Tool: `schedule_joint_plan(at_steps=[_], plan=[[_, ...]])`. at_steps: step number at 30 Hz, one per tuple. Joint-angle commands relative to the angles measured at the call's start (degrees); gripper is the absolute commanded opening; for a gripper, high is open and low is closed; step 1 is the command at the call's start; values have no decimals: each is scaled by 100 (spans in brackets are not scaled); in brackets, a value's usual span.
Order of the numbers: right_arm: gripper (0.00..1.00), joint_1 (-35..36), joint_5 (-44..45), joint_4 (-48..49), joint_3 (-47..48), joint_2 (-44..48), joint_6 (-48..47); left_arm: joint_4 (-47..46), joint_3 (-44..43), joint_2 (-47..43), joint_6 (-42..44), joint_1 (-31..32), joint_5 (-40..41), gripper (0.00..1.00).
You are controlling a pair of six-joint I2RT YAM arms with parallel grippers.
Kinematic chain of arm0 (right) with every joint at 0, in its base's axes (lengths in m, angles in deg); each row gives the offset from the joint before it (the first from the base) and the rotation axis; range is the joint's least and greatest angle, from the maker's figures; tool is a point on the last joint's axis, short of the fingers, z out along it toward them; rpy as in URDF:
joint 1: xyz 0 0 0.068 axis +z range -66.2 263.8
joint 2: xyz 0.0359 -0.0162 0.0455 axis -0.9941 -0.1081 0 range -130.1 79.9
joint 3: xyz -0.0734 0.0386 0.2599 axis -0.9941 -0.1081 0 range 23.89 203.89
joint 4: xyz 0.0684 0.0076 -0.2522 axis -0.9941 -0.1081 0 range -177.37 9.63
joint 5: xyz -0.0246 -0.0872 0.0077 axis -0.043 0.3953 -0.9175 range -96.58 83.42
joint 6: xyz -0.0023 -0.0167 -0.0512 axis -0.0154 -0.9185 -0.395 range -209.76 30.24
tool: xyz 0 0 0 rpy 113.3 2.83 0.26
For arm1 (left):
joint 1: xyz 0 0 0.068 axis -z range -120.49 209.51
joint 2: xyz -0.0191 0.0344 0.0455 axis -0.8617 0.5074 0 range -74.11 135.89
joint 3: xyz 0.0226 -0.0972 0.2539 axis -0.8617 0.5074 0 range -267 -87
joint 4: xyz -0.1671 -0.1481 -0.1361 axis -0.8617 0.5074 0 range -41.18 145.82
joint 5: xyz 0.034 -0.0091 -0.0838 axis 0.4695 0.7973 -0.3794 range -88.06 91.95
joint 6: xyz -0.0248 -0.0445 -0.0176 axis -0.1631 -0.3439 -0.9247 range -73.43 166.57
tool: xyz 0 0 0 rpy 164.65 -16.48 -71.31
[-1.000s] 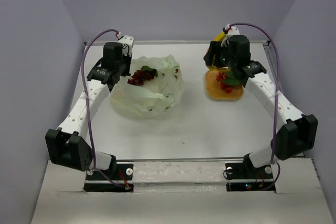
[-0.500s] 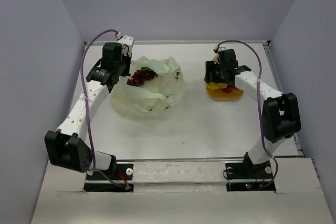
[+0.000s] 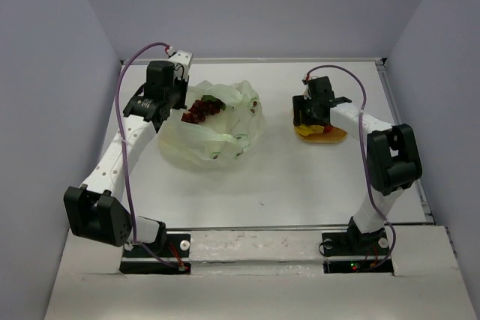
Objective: Take the fake fruits out of the plastic bag
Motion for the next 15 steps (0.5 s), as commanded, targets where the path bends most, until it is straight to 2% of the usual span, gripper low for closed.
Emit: schedule_joint_plan(at_steps=[1, 15], plan=[[41, -23, 171, 256, 151, -9, -43, -167, 80, -232, -49, -24, -39, 0], [77, -23, 401, 37, 300, 211, -122, -106, 54, -215, -23, -15, -144, 0]])
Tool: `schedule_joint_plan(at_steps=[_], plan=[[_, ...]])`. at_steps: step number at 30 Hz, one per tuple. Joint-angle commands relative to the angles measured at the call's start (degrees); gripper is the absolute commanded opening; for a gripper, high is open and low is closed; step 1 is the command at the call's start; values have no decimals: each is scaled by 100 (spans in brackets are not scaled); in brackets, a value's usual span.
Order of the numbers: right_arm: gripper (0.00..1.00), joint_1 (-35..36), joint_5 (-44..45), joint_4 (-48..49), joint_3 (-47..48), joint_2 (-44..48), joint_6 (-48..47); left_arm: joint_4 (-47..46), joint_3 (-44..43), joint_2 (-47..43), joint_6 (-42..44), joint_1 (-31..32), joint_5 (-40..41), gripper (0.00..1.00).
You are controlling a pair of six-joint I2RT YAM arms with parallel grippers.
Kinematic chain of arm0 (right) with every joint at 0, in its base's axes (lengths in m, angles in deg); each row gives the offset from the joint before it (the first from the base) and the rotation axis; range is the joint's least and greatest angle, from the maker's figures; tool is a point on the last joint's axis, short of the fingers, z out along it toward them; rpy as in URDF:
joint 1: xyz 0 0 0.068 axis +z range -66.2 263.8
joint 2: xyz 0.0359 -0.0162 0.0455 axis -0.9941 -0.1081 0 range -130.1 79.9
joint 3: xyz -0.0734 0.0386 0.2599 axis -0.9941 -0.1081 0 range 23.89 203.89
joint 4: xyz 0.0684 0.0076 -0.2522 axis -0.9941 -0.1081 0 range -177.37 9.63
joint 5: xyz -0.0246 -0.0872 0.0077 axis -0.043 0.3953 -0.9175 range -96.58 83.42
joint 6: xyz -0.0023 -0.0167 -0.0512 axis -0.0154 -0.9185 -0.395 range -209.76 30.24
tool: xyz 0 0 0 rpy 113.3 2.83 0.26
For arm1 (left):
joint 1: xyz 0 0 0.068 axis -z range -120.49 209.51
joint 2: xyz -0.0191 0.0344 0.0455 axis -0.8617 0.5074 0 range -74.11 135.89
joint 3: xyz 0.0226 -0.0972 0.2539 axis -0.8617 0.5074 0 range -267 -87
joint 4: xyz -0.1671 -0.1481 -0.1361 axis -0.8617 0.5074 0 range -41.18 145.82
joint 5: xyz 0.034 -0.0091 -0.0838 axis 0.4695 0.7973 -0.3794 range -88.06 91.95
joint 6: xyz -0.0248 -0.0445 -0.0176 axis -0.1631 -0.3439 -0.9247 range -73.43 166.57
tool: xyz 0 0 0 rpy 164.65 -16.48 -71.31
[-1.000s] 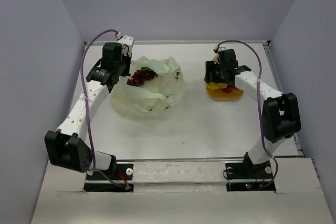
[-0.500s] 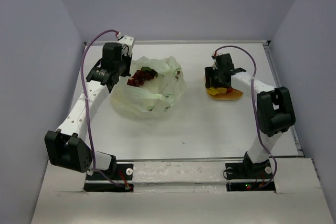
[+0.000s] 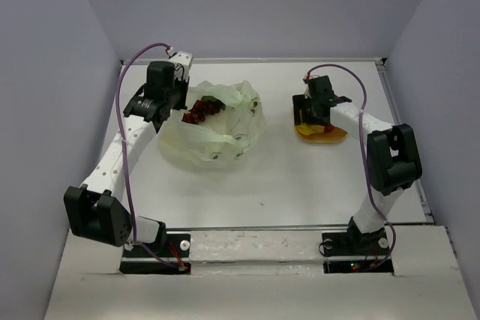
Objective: Take the fake fruits out of the plastic bag
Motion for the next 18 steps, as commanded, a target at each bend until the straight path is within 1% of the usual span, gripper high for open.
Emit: schedule_joint_plan(at_steps=[1, 6, 13, 18], plan=[[78, -26, 121, 54, 272, 252, -74, -110, 30, -215, -17, -15, -112, 0], [84, -26, 200, 2, 289, 270, -100, -102, 12, -215, -8, -15, -155, 0], [83, -26, 103, -315, 614, 401, -92, -101, 100, -268, -8, -24, -182, 0], [83, 316, 51, -569, 1027, 717, -118, -101, 39, -241, -17, -24, -208, 0]])
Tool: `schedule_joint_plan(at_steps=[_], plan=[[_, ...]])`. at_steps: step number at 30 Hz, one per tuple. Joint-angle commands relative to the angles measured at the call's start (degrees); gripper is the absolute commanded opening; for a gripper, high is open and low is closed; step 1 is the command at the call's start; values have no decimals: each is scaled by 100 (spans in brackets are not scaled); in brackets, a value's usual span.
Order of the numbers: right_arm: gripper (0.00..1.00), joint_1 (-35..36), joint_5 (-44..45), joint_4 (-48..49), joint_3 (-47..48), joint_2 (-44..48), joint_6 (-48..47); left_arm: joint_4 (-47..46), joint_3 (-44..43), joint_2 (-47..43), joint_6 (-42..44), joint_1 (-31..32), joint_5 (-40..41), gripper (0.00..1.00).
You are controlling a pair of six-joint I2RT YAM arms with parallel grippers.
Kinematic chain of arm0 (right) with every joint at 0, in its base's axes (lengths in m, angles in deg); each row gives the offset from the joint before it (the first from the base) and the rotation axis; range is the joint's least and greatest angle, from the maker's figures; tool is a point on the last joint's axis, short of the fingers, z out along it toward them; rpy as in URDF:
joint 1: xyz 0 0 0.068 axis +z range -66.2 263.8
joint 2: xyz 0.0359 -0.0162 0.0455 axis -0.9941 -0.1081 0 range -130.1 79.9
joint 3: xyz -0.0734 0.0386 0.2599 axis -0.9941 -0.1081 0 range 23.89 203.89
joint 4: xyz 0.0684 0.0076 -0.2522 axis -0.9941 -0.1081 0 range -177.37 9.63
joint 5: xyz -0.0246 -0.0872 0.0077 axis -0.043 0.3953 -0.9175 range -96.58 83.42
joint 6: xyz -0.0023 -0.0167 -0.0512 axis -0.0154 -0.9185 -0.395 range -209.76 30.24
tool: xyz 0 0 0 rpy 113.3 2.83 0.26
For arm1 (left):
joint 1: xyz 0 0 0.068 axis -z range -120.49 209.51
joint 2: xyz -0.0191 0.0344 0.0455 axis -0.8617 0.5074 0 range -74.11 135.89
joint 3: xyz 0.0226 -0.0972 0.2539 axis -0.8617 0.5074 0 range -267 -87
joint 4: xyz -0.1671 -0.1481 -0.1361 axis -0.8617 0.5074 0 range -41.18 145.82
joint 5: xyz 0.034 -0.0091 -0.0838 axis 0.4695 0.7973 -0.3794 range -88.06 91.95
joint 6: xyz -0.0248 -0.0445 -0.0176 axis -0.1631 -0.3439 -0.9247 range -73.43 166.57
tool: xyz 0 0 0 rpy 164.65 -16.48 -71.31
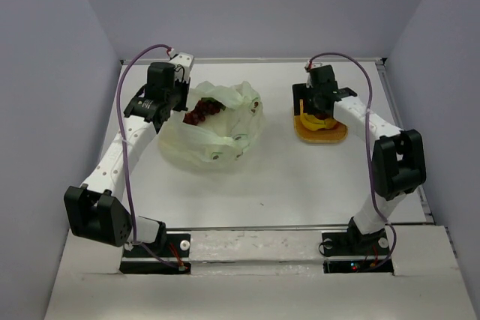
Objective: Take the fake fruits out of the plastic bag
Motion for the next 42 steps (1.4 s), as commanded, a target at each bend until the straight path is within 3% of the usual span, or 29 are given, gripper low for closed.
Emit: schedule_joint_plan(at_steps=[1, 6, 13, 17, 26, 37, 42], plan=[[83, 336, -46, -239, 603, 628, -79, -104, -49, -226, -17, -15, -99, 0], [84, 925, 217, -486, 1148, 919, -70, -60, -145, -173, 18, -24, -117, 0], [67, 2514, -642, 47, 1764, 1226, 96, 81, -145, -208, 133, -6, -600, 0], [62, 2815, -1592, 1085, 1300, 1516, 623, 160, -189, -235, 186, -6, -547, 0], [53, 3255, -1883, 1745, 1009, 1034, 1300, 204, -251, -182, 133, 3, -556, 0], [52, 3545, -681, 1957, 1861, -801, 2547, 213, -286, -217, 89, 11, -530, 0], [63, 3545, 681, 1930, 1861, -1251, 3505, 29, -277, -77, -130, 3, -521, 0]])
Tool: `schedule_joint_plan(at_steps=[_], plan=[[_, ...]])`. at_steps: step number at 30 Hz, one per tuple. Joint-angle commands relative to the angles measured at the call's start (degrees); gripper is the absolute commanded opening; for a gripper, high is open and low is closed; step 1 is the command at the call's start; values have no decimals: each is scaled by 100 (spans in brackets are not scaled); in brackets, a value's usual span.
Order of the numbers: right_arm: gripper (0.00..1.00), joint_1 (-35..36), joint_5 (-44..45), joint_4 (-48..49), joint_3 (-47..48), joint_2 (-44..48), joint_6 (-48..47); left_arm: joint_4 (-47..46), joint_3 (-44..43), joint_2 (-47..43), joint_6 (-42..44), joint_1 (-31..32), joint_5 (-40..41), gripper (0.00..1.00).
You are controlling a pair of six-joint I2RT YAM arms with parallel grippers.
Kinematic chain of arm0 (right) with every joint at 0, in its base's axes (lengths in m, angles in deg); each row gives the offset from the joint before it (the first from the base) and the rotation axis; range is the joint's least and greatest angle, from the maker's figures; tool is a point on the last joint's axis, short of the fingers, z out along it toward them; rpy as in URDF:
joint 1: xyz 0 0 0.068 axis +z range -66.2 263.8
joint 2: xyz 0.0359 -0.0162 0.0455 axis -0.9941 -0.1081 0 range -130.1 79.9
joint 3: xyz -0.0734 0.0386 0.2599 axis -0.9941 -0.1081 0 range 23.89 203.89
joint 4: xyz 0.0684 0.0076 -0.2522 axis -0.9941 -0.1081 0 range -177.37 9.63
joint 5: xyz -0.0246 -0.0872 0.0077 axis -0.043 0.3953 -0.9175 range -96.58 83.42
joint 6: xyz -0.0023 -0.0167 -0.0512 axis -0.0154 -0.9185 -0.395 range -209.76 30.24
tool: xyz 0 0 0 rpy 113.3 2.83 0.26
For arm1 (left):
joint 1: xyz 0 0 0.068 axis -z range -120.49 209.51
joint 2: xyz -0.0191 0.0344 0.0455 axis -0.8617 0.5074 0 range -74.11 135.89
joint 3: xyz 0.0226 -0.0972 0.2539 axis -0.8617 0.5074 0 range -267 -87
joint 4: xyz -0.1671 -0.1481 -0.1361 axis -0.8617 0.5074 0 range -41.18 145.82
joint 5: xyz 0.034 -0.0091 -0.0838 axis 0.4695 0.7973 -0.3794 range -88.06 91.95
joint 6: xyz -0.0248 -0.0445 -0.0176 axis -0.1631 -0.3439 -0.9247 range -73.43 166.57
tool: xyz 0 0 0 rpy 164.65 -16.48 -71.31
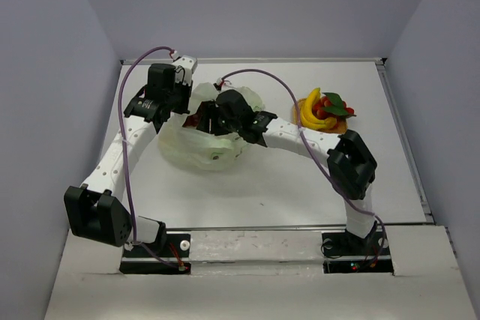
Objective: Take the fake fruits out of the plastic bag
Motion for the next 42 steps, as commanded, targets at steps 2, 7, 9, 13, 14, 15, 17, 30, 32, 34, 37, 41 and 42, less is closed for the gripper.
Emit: schedule_joint_plan(at_steps=[2, 7, 9, 13, 14, 15, 17, 30, 32, 34, 37, 41, 42], plan=[[71, 26, 1506, 375, 326, -393, 1312, -228, -308, -6, -330, 0, -110, 0], [86, -245, 1675, 366, 914, -1193, 2269, -280, -352, 73, -375, 0, -277, 0], [88, -325, 1692, 322, 1266, -1544, 2446, -307, -326, 47, -313, 9, -286, 0], [89, -448, 2096, -55, 1943, -2080, 2718, -612, -63, 38, -216, 9, -418, 0], [89, -518, 2218, -221, 2092, -2169, 2798, -701, -36, 90, -208, 0, -427, 0], [89, -519, 2306, -301, 2137, -2257, 2912, -755, -44, 143, -225, 0, -479, 0], [89, -589, 2526, -442, 2190, -2468, 3123, -799, -185, 239, -321, 0, -593, 0], [72, -695, 2457, -812, 3350, -3769, 3483, -755, 17, 416, -295, 18, -1807, 0], [61, -747, 2326, -812, 3315, -3796, 3563, -746, -53, 416, -304, 18, -1789, 0], [48, -747, 2325, -812, 3219, -3709, 3432, -685, -175, 416, -313, 9, -1710, 0], [30, -747, 2413, -812, 2990, -3480, 3195, -606, -273, 433, -304, -35, -1447, 0], [16, -747, 2019, -514, 2623, -2762, 2178, -641, -221, 433, -322, -306, -1078, 0], [15, -747, 1939, -443, 2490, -2593, 2044, -676, -194, 442, -330, -368, -1008, 0]])
